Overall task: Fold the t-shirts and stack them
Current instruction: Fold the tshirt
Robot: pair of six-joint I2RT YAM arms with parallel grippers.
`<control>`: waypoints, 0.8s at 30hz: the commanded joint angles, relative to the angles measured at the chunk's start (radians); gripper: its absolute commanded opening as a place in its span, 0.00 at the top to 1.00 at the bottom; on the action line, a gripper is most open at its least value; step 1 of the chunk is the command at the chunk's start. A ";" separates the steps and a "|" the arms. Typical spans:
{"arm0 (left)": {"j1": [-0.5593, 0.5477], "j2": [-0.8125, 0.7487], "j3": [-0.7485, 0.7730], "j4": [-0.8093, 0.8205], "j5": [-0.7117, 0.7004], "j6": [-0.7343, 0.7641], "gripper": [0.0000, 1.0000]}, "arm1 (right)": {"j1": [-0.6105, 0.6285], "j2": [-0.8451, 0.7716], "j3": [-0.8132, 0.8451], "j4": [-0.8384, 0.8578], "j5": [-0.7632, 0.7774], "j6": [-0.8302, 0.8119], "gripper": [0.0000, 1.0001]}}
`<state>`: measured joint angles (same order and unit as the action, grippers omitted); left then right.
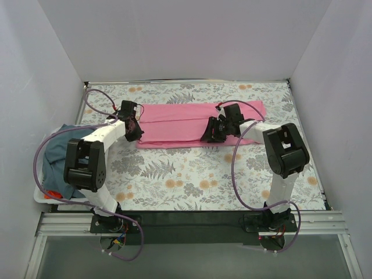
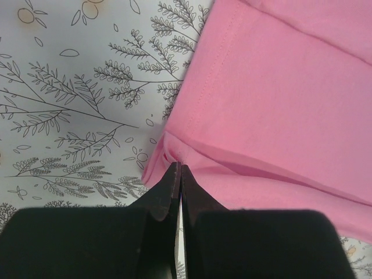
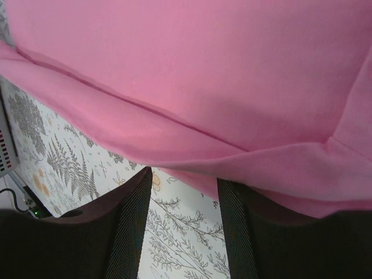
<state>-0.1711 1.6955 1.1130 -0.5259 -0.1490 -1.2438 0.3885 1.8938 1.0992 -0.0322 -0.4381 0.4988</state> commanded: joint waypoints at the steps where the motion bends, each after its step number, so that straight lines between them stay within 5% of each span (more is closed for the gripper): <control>1: 0.008 0.019 0.041 -0.006 -0.031 0.014 1.00 | 0.006 0.017 0.054 0.054 -0.007 0.015 0.53; 12: 0.030 0.013 0.019 -0.014 -0.052 0.007 0.95 | -0.023 0.079 0.140 0.054 0.002 0.024 0.53; 17: 0.064 -0.037 -0.024 -0.006 -0.058 0.004 0.71 | -0.028 0.117 0.179 0.052 -0.002 0.018 0.53; 20: 0.070 -0.072 -0.027 0.000 -0.064 0.013 0.42 | -0.028 0.128 0.194 0.054 -0.004 0.012 0.53; 24: 0.067 -0.123 -0.038 0.023 0.029 0.035 0.24 | -0.028 0.125 0.205 0.052 -0.010 -0.002 0.53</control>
<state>-0.0998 1.6627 1.0851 -0.5312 -0.1707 -1.2278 0.3603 2.0171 1.2613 -0.0002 -0.4404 0.5175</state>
